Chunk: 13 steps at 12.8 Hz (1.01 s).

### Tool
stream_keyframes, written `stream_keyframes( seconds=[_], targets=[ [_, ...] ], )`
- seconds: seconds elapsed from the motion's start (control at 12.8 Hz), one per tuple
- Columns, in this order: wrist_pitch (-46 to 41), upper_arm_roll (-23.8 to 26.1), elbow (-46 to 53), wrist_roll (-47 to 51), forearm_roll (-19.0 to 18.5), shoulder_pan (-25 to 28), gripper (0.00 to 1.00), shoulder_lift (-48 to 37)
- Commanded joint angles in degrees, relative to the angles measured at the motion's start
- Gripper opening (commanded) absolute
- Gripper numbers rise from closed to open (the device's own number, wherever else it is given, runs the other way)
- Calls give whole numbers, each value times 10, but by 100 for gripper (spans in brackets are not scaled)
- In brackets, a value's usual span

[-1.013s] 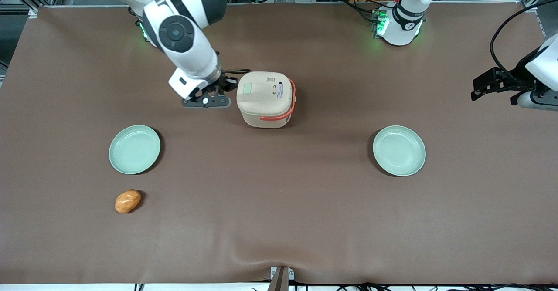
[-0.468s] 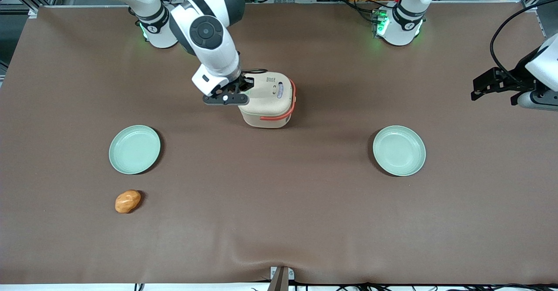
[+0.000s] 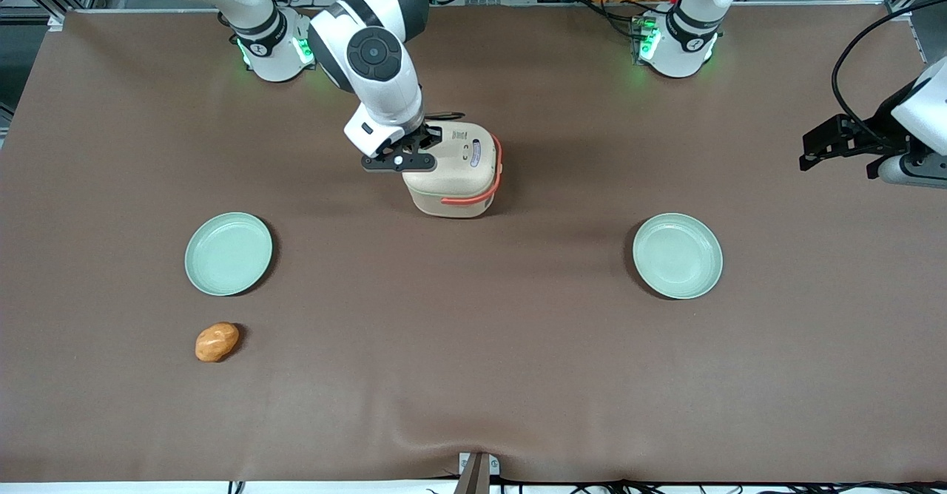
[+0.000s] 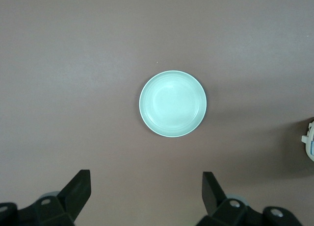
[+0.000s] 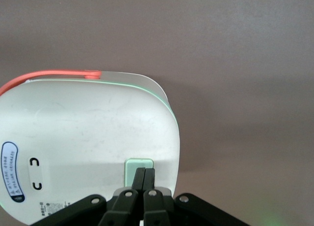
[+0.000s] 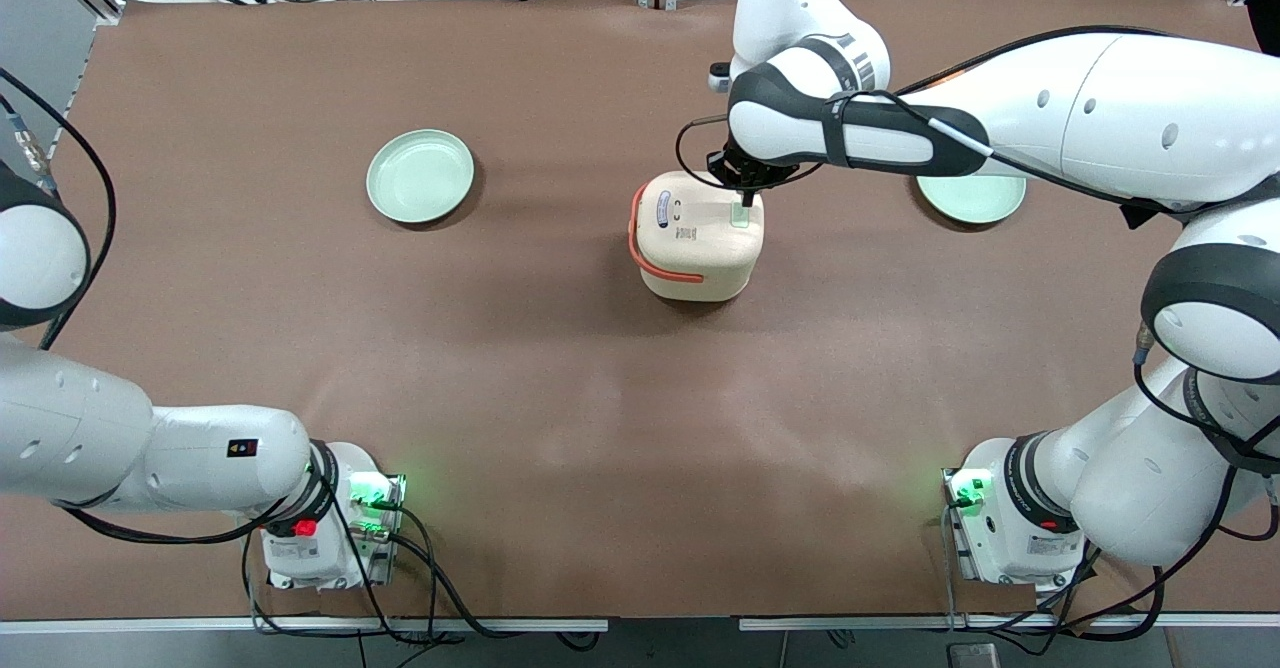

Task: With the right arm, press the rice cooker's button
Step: 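Lower the right gripper fingertips onto the cooker's lid button and press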

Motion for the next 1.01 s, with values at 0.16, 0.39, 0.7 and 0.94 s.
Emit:
stream_keyframes(
  seconds=[0.16,0.39,0.7,0.94],
  targets=[
    [11,-6,-10,13,-11,15,0,4],
    [16,-6,-10,13,-11,15,0,14],
    [30,-6,-15,13,-12,20,0,28],
    [29,-6,-13,13,-12,16,0,26]
  ],
)
